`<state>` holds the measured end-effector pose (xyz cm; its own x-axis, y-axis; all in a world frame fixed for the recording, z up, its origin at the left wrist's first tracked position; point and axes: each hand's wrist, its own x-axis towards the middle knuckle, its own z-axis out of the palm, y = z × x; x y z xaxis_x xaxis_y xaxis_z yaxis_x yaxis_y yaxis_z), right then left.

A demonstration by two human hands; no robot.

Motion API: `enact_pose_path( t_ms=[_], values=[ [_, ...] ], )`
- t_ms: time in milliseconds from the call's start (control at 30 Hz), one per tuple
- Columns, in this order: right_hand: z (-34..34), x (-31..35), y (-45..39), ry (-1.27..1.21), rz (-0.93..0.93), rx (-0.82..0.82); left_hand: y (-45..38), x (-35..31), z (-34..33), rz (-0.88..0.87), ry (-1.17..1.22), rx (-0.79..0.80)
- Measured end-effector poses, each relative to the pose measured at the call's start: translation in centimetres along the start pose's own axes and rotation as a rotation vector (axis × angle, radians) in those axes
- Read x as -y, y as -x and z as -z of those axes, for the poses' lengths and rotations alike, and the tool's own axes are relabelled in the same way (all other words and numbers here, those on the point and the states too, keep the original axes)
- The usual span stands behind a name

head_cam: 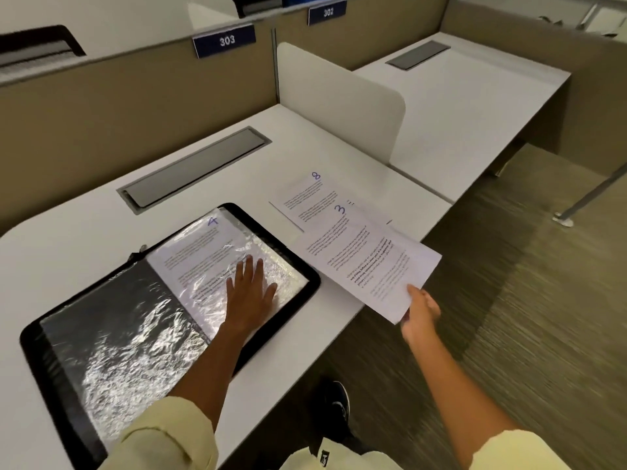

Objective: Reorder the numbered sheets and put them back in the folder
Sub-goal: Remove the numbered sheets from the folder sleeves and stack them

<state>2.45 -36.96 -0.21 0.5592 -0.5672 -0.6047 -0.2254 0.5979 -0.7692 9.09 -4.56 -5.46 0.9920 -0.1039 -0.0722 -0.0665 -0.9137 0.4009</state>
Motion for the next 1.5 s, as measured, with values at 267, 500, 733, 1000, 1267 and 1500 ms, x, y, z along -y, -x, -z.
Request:
enact_pose_path(
  t_ms=[267,500,733,1000,1267,1500],
  values=[
    [-6.6,1.8,-5.6,0.027,-0.016,0.065,-2.7,-3.0,-0.4,0.097,-0.01,0.008],
    [-10.5,2.1,-8.8,0.101,-0.036,0.146,-4.1,-3.9,-1.1,0.221,-0.027,0.036],
    [-12.7,1.9,-11.3,0.207,-0.032,0.191,-4.5,-4.0,-1.6,0.342,-0.065,0.063],
    [-13.9,1.3,-12.5,0.375,0.005,0.154,-4.4,-3.5,-2.2,0.322,-0.028,0.02],
    [-13.9,1.2,-12.3,0.442,0.05,0.128,-4.2,-2.8,-3.0,0.284,0.021,-0.075],
    [-13.5,-0.3,-11.3,0.62,0.143,0.0,-3.9,-1.8,-2.6,0.259,0.175,-0.248]
  ],
)
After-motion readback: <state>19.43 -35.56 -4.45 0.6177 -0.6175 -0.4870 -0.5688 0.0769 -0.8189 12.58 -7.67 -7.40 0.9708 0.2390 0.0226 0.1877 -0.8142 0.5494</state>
